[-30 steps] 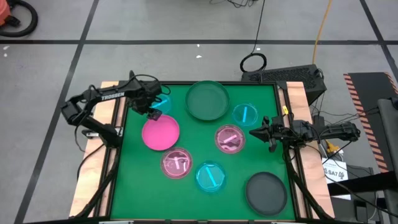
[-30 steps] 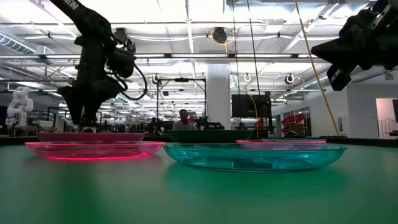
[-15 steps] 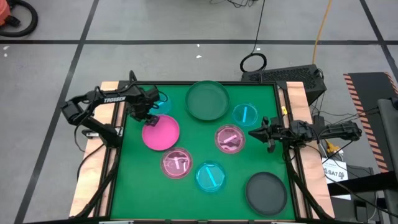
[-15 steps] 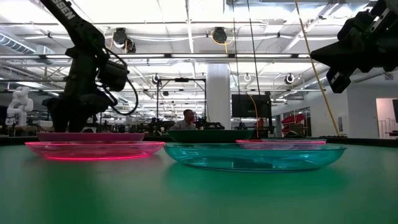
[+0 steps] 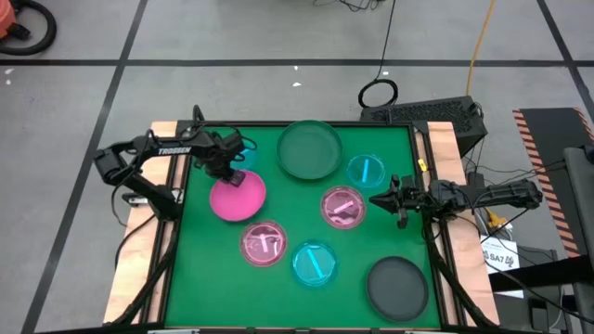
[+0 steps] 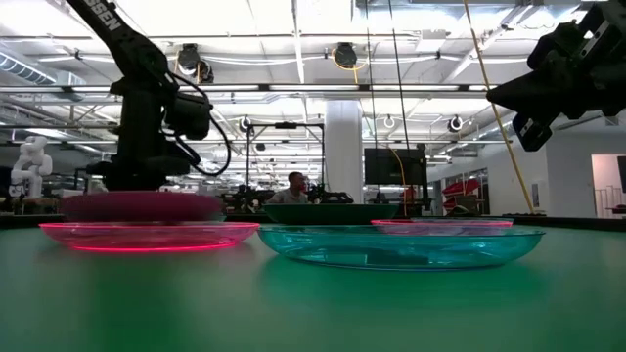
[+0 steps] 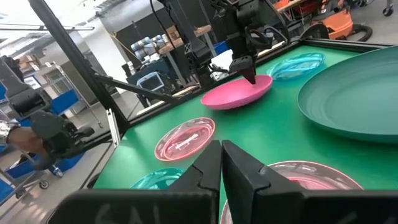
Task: Stack plastic plates
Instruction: Stack the light pink plate on top of the dark green plate
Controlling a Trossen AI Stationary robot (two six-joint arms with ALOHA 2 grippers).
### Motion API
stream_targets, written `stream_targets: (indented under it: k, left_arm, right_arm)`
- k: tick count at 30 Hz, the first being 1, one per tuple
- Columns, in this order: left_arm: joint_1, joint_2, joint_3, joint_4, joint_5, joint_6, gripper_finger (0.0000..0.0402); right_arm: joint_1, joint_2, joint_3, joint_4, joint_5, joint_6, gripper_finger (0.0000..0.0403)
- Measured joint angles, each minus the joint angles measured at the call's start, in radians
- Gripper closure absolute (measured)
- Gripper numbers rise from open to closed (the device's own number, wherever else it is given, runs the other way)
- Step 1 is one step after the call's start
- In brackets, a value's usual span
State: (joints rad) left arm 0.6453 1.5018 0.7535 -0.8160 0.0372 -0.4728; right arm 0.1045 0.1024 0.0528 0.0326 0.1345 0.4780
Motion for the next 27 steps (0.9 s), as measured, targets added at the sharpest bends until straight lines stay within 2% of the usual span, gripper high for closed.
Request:
stream_targets:
  k: [4,7,14,27]
  left_arm:
    - [-0.023,0.022,0.004,0.009,0.015,-0.005,0.0344]
    - [-0.035,0.024,0.005,0.007,0.021,-0.024,0.0363]
    - [-0.062,0.000,0.048,0.010,0.069,-0.083,0.0374]
    - [-0.112,-0.025,0.313,-0.007,0.079,-0.138,0.0391]
  right_arm:
    - [0.000,0.002,0.000,0.000,0.000,0.000,0.0394]
    - [0.000,0.004,0.000,0.000,0.000,0.000,0.0394]
    - [0.000,0.004,0.000,0.000,0.000,-0.018,0.0394]
    - [0.000,0.004,0.000,0.000,-0.003,0.018,0.0394]
